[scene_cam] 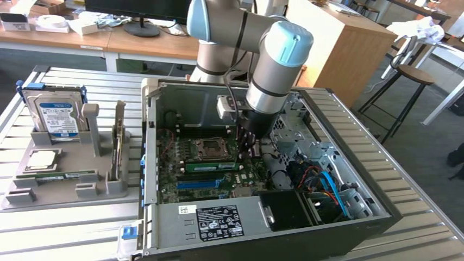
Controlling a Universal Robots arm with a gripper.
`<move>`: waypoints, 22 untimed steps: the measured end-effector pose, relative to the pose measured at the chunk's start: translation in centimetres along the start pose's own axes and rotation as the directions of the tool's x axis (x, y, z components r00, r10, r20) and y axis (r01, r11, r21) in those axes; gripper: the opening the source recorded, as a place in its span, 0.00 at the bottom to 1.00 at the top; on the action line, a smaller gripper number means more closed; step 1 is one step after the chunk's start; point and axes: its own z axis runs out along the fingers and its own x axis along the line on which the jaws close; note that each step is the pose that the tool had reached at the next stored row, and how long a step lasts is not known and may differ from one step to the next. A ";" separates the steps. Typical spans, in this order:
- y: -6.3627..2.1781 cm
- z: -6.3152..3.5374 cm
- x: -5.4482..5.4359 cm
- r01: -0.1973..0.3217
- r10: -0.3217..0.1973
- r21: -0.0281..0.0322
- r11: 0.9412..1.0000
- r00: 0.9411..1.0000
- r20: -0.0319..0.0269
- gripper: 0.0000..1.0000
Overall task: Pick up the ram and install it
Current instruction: 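Press down the ram until it locks into place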
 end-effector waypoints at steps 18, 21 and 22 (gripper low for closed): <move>-0.01 0.35 0.0 0.000 0.000 0.000 1.000 1.000 0.000 0.10; -0.01 0.35 0.0 0.000 0.000 0.000 1.000 1.000 -0.001 0.10; -0.01 0.35 0.0 0.000 0.000 0.000 1.000 1.000 -0.001 0.10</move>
